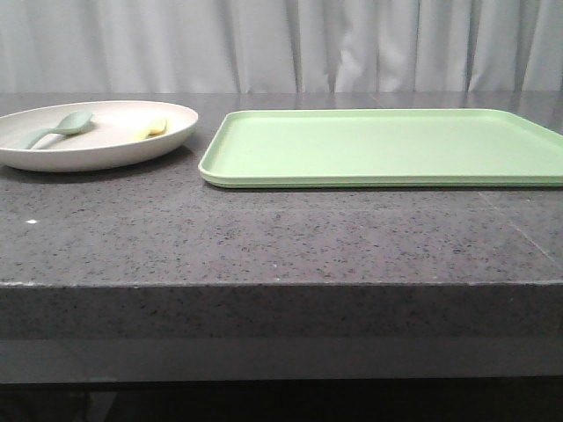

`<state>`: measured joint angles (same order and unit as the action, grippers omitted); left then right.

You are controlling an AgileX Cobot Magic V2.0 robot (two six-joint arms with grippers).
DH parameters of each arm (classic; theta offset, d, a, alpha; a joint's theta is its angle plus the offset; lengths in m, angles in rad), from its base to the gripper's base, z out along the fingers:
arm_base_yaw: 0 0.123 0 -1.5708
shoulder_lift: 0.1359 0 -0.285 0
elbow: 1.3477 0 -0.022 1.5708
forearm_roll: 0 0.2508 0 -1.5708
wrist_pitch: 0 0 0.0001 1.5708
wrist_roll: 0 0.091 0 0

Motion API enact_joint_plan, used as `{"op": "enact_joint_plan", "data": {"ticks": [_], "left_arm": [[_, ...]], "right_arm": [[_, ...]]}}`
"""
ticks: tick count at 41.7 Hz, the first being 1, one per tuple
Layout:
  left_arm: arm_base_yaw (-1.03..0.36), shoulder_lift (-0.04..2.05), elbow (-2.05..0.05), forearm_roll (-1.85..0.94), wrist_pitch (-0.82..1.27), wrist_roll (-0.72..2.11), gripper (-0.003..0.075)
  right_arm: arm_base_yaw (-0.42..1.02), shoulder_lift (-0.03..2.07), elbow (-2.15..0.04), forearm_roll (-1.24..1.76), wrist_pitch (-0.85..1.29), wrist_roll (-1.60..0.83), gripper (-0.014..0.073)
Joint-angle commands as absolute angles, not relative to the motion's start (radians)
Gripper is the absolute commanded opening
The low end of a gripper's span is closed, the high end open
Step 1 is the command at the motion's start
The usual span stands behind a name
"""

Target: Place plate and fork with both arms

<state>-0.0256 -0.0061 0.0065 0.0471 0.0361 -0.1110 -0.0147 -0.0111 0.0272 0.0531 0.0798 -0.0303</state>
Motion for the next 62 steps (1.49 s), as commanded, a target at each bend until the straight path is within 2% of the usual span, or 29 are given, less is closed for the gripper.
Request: {"op": "enact_joint_plan", "data": {"ticks": [1,42,53,62], "left_arm": [[-0.024,-0.026,0.009,0.048,-0.043,-0.12,-0.0018],[-0.024,-0.026,-0.001,0.048,-0.095,-0.12,-0.0018],[-0.024,-0.019,-0.191,0.0,-0.048,-0.12,-0.0018],[-0.024,0.088,-0.461,0.0,0.2,-0.12,-0.0018]], "right_arm": [[-0.014,-0.026,0.023,0.051,-0.009,-0.034,-0.0068],[-0.014,-0.026,0.004,0.069,0.0,-0.034,-0.0068],[-0.014,-0.013,-0.196,0.069,0.15,-0.034,-0.0068],[-0.014,0.104,-0.417,0.051,0.293,-0.034,-0.0068]]}}
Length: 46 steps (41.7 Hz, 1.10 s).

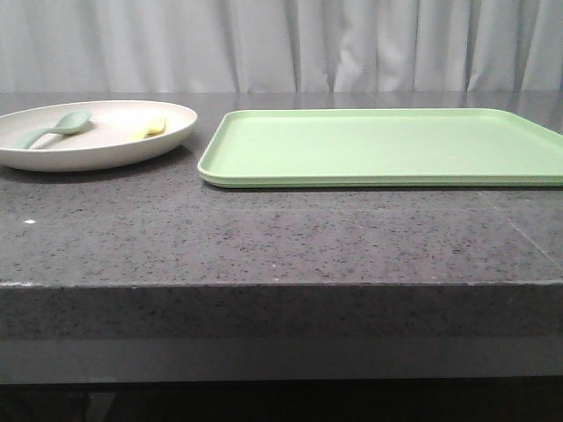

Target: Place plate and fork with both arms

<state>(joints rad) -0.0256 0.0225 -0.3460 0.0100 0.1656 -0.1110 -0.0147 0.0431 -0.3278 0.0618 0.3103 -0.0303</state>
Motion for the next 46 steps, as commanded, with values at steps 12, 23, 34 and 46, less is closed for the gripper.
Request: {"op": "enact_joint_plan", "data": {"ticks": [12,23,34,46], "left_arm": [[-0.024,0.346,-0.719,0.0,0.485,-0.12,-0.0018],[-0.024,0.453,-0.717,0.0,0.481,-0.12,-0.0018],[-0.024,0.498,-0.717,0.0,0.481,-0.12,-0.0018],[-0.024,0.498,-0.717,-0.012,0.481,-0.12,-0.0018]], "right_arm": [[-0.014,0.359,-0.576,0.051,0.401,-0.034,-0.0068],[-0.014,0.484,-0.575,0.051,0.39,-0.034,-0.0068],[-0.014,0.496,-0.575,0.051,0.395,-0.034,-0.0068],[-0.014,0.496,-0.574,0.051,0.404,-0.034,-0.0068]]}}
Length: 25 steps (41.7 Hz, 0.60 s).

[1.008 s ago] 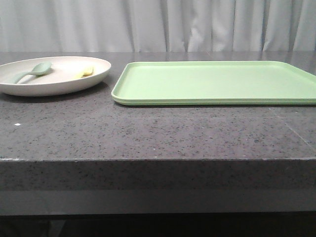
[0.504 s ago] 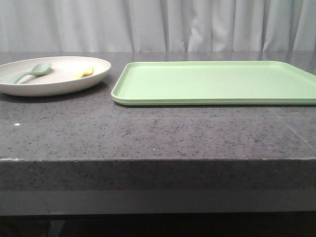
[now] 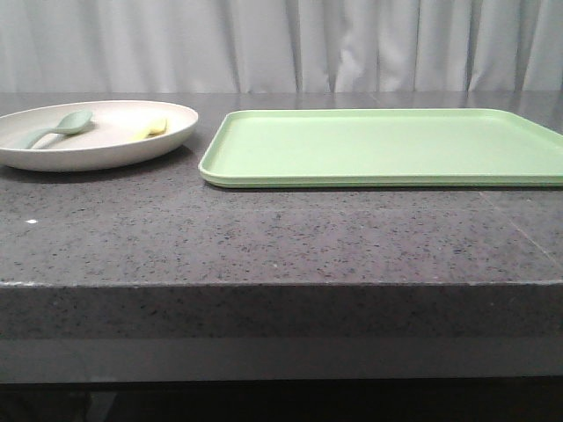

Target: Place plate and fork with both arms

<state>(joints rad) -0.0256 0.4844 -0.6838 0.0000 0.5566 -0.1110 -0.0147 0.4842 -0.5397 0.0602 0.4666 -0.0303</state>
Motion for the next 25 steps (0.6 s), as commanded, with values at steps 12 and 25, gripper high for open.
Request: {"op": "enact_joint_plan", "data": {"ticks": [12,25], "left_arm": [[-0.024,0.498,-0.716,-0.012,0.483,-0.12,0.0007],[-0.024,0.498,-0.716,0.06,0.481,-0.12,0.0549]], "right_arm": [[-0.014,0.496,-0.574,0.051,0.416,-0.034,0.0005],[-0.014,0.496,-0.574,0.051,0.421,-0.034,0.0559]]}}
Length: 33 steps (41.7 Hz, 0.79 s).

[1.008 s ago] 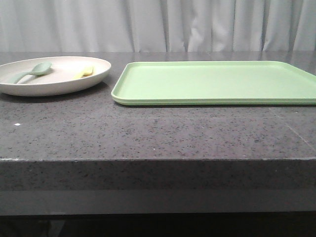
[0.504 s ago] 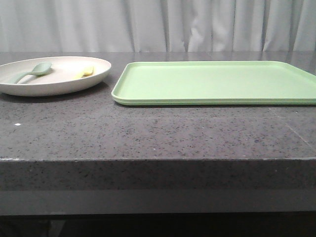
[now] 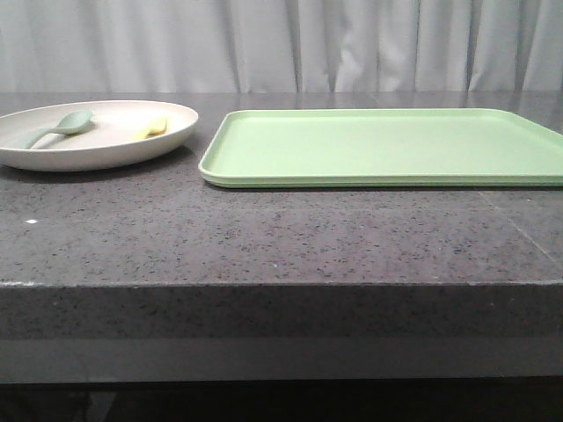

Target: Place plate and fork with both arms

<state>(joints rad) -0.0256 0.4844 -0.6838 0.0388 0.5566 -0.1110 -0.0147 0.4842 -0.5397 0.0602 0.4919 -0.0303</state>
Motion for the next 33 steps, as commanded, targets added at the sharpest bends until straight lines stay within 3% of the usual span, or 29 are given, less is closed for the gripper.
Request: {"op": "enact_joint_plan", "data": {"ticks": [1,4,24,33], "left_arm": [[-0.024,0.498,-0.716,0.06,0.481,-0.12,0.0574],[-0.024,0.498,-0.716,0.06,0.481,-0.12,0.0605],[-0.024,0.499,-0.716,0.021,0.451,-0.12,0.0498],[-0.024,0.596,-0.805,0.021,0.549,-0.097,0.0529]], "right_arm": [[-0.014,0.496,-0.574,0.051,0.421,-0.034,0.0566],[-0.014,0.496,-0.574,0.051,0.426,-0.034,0.0561],[-0.014,0.496,-0.574,0.051,0.427,-0.034,0.0561],[-0.014,0.496,-0.574,0.051,0.427,-0.034,0.0561]]}}
